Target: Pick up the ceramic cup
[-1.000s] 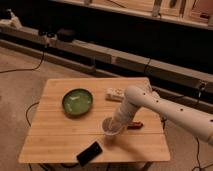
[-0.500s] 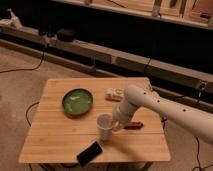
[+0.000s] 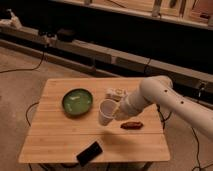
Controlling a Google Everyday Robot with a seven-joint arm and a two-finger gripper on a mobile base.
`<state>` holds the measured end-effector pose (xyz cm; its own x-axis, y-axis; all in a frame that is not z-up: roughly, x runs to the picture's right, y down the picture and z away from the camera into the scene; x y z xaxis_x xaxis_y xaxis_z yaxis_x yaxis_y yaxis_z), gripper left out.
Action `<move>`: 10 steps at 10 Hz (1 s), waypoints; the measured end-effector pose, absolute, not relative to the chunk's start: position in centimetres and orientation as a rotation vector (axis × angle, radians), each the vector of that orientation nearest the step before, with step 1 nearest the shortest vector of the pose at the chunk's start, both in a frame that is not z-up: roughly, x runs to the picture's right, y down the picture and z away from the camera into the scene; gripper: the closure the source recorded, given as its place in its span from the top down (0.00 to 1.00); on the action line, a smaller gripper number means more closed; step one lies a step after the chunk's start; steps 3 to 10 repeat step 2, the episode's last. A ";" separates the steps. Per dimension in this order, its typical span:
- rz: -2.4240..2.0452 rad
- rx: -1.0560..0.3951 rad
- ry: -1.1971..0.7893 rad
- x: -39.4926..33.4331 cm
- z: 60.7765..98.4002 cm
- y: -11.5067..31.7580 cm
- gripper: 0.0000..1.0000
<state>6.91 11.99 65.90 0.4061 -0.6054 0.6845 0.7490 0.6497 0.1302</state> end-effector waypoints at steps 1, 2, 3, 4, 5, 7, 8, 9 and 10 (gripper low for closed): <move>-0.866 -0.190 -0.773 7.0 65.1 11.6 0.00; -0.866 -0.187 -0.773 7.0 64.9 11.5 0.00; -0.866 -0.187 -0.773 7.0 64.9 11.5 0.00; -0.866 -0.187 -0.773 7.0 64.9 11.5 0.00; -0.866 -0.187 -0.773 7.0 64.9 11.5 0.00; -0.866 -0.187 -0.773 7.0 64.9 11.5 0.00; -0.866 -0.187 -0.773 7.0 64.9 11.5 0.00; -0.866 -0.187 -0.773 7.0 64.9 11.5 0.00; -0.866 -0.187 -0.773 7.0 64.9 11.5 0.00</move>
